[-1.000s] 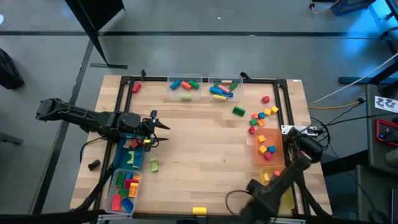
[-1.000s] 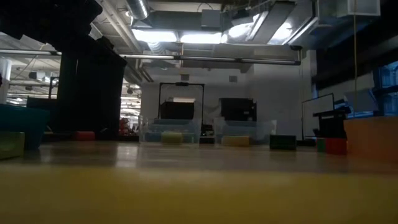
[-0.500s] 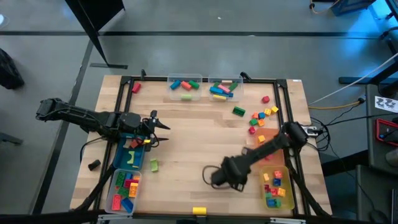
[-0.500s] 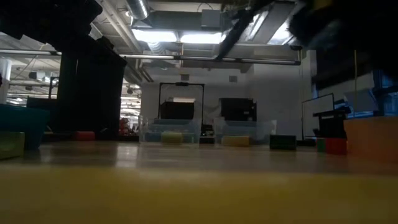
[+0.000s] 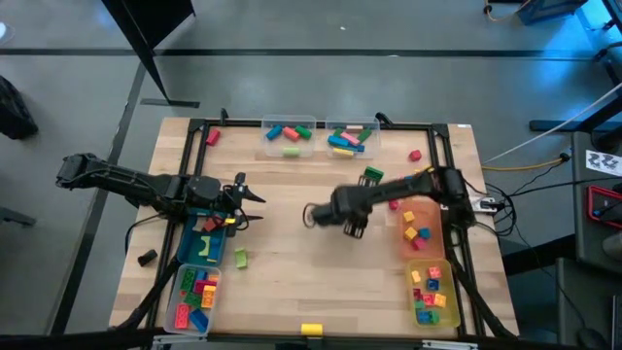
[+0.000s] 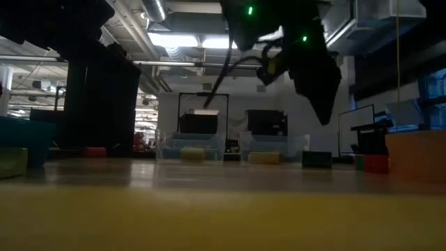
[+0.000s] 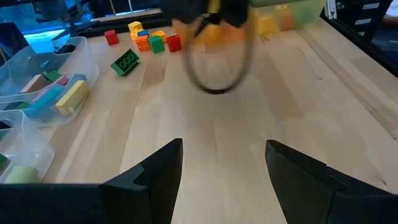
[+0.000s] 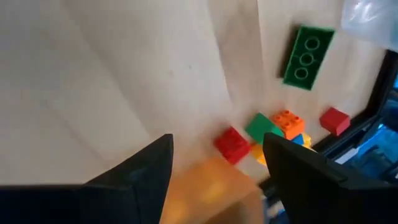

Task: Sort blocks by size
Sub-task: Put the green game piece into the bottom left transparent bin

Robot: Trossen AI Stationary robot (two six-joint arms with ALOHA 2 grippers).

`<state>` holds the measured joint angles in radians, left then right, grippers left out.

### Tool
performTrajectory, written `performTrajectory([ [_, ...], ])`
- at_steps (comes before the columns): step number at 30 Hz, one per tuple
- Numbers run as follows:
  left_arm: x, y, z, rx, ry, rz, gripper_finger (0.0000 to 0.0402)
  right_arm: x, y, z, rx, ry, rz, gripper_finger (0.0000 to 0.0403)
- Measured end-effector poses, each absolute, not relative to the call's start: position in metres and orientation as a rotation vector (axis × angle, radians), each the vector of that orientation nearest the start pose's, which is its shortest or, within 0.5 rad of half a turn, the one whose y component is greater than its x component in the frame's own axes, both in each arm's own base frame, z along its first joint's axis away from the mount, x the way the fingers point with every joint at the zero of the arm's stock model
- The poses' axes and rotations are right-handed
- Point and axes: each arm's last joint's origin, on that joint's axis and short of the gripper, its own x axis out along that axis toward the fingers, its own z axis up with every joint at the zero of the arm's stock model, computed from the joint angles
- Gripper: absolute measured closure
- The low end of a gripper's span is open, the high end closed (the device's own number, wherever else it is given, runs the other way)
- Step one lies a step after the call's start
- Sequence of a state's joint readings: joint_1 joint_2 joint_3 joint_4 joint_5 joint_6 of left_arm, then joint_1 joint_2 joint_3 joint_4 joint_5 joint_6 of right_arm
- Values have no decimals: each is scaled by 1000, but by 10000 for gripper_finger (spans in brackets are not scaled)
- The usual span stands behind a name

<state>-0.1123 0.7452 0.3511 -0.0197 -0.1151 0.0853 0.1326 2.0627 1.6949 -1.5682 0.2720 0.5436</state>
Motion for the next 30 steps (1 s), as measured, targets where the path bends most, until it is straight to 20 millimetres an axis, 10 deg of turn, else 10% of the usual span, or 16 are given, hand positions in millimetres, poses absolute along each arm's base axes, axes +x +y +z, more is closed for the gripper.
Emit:
performTrajectory([
  [10,163,-15,205,131,411,-16,189,312,-44,234,81,1791,-615,155],
  [16,163,-15,205,131,408,-16,189,287,-80,209,328,1567,-630,155],
  [30,163,-15,206,131,406,-15,189,277,-105,178,227,1497,-691,155],
])
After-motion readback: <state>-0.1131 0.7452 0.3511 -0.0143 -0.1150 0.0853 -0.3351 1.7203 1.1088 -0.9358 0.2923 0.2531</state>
